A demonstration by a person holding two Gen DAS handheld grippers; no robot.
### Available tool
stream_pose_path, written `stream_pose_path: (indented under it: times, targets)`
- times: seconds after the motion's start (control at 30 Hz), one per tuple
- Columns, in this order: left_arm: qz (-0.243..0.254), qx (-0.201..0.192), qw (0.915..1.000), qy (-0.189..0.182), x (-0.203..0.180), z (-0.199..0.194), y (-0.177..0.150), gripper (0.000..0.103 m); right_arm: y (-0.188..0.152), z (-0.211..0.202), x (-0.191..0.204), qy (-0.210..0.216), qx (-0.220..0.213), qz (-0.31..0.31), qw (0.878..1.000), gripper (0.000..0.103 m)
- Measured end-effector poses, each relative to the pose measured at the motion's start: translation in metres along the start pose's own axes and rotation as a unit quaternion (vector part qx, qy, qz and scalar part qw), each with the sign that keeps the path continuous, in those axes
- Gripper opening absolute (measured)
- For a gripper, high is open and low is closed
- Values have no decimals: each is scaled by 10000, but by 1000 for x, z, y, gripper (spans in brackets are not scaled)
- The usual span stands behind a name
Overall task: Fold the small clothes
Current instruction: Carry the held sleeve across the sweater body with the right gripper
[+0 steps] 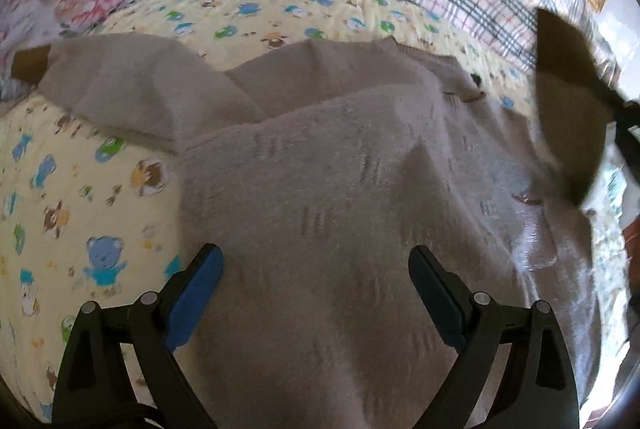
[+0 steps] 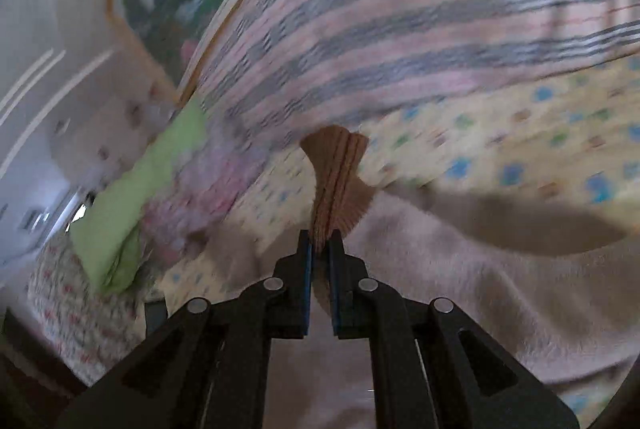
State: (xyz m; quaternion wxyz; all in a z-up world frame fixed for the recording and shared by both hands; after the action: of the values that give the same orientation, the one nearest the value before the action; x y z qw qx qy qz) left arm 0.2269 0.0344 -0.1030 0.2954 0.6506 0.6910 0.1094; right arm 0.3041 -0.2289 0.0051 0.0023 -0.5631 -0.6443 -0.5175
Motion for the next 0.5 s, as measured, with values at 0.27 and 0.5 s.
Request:
stream_pose_path:
  times: [0.27,0.5]
  targets:
    - [-61,-205,9986,-488,-8,-26,8,95,-67,96,41,292,995,-68,9946,8]
    - [4,-109,9981,-613,-30,-18,7,95,-106,115,44,345,1607,360,9857,25]
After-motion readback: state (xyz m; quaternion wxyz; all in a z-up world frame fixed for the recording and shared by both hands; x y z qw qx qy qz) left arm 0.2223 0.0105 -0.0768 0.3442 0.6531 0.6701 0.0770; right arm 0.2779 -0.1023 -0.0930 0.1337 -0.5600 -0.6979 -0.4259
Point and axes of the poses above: each gripper's, at about its wrist camera, not at the fingertips, and z roughly the way its jaws point, x to its left, y to its top, the point moved 9 cm from there along z, roughly the way its jaws point, and after that the axes turned 4 degrees about -y, right-handed, at the moved point
